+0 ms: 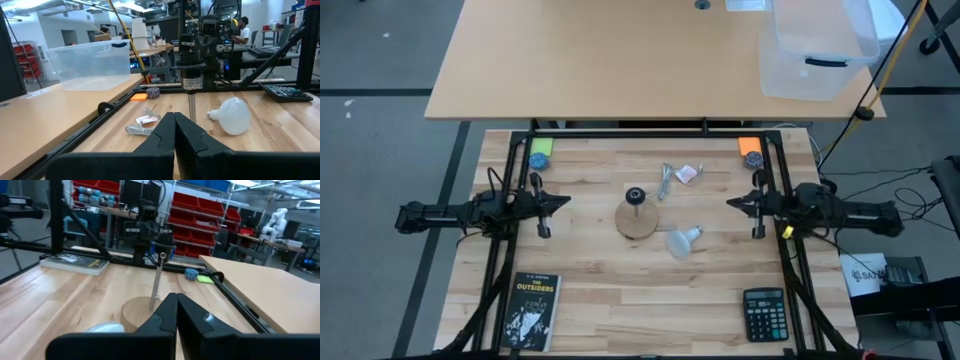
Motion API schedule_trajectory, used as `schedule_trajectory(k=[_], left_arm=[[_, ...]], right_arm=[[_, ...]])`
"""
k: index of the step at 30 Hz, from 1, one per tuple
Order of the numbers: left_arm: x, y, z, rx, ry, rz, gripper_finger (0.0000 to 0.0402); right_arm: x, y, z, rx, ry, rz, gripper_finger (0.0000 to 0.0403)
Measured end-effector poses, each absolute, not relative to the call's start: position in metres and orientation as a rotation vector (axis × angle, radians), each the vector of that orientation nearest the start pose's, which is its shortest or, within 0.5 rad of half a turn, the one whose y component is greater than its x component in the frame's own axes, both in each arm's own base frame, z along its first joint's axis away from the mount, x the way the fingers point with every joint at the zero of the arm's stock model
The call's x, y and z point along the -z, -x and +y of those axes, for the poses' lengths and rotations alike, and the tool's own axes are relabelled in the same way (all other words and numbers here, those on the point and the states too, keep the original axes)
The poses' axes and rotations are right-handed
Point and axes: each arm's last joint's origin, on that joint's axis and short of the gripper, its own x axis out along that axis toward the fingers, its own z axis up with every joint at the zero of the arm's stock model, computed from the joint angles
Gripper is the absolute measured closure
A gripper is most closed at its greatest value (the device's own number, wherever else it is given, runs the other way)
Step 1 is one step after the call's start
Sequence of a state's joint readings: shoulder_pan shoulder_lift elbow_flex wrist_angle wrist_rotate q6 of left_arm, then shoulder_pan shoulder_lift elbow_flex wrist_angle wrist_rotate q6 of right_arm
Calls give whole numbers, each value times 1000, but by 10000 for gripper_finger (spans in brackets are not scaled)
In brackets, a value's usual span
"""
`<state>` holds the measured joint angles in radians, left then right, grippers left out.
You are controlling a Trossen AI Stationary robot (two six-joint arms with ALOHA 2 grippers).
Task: Screw lightbulb
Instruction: Return to Home Position
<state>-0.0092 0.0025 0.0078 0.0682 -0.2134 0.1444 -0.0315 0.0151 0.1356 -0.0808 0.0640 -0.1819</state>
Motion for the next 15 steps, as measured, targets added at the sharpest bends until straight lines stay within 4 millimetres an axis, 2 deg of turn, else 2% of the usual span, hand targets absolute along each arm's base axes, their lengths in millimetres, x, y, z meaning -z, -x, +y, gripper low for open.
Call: schedule_trajectory(k=[6, 11, 15], left_arm=[[-172, -97, 5, -208, -112, -59, 401], [-173, -97, 5, -208, -88, -67, 401], [-174, -96, 5, -208, -77, -78, 401]], right_arm=[[-194, -90, -3, 35, 187, -33, 403], [-179, -96, -3, 26, 167, -119, 403], [-179, -96, -2, 6, 157, -130, 403]])
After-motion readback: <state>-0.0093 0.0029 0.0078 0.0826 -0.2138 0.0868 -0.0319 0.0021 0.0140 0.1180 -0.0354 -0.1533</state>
